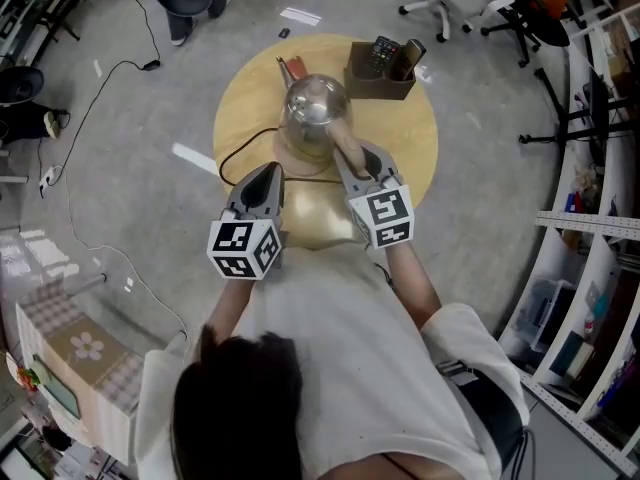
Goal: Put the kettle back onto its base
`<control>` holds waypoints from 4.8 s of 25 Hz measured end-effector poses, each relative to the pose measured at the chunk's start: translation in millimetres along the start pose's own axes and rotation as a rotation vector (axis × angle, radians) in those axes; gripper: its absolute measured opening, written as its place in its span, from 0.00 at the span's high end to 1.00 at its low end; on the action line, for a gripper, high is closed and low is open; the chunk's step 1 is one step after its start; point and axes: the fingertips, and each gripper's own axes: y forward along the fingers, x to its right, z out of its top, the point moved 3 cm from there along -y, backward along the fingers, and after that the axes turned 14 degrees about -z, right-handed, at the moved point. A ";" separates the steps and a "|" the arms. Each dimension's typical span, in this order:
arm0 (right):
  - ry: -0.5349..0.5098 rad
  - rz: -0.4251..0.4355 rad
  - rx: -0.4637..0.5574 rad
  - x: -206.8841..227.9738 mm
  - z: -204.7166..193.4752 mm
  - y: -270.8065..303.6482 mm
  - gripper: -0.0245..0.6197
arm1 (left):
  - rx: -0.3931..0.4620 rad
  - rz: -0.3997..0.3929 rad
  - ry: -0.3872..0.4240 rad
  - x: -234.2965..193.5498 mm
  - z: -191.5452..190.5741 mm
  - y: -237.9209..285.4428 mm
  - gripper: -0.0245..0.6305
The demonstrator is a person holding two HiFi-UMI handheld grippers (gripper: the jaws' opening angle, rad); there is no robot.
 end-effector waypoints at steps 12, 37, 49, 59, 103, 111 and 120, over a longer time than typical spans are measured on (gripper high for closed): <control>-0.006 0.005 -0.009 -27.5 1.2 5.2 0.81 | 0.029 0.026 -0.028 -21.1 7.6 -22.8 0.91; -0.001 -0.019 -0.033 -36.8 -18.0 2.7 0.81 | 0.038 0.061 -0.080 -27.7 0.1 -44.1 0.91; 0.033 -0.034 -0.019 -34.5 -29.3 0.7 0.81 | 0.025 0.067 -0.097 -30.8 -7.6 -43.7 0.91; 0.030 -0.051 -0.003 -34.9 -29.3 1.2 0.81 | 0.028 0.073 -0.106 -33.1 -8.7 -43.0 0.91; 0.003 -0.048 0.002 -49.4 -51.5 -5.3 0.81 | 0.024 0.070 -0.110 -29.3 -14.0 -43.3 0.91; 0.026 0.001 -0.076 -58.7 -64.1 -0.1 0.60 | 0.018 0.054 -0.098 -24.3 -14.3 -37.6 0.91; 0.063 0.025 -0.148 -58.9 -70.2 -7.5 0.56 | 0.017 0.040 -0.097 -22.6 -13.7 -38.0 0.91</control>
